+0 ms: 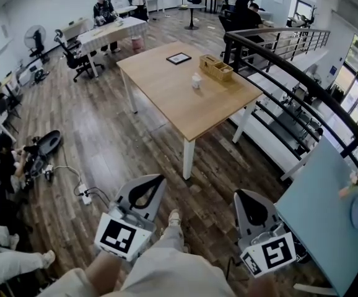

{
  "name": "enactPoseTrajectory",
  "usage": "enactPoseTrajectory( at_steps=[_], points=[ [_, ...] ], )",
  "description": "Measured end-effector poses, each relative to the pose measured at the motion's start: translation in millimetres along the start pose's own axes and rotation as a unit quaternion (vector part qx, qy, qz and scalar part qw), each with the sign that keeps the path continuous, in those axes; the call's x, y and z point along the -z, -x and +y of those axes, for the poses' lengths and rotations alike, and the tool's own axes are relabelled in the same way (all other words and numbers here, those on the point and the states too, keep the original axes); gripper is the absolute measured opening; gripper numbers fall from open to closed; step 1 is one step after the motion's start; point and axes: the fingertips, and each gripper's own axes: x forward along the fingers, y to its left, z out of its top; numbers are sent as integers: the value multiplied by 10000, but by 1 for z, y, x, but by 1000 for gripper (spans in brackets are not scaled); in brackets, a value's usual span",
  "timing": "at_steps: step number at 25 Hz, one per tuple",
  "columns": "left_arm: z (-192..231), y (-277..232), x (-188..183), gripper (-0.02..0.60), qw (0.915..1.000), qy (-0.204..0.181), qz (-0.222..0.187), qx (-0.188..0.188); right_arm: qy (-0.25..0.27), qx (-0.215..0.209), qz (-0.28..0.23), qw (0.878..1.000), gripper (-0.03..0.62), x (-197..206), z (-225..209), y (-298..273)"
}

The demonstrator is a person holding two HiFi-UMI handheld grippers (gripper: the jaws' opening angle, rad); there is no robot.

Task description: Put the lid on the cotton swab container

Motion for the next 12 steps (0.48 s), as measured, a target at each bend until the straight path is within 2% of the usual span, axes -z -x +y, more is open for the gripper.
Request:
enactPoseTrajectory(
  at_steps=[12],
  points=[
    [35,-66,10,23,9999,-90,-109,58,131,92,102,9998,26,13,-47,-61]
  ],
)
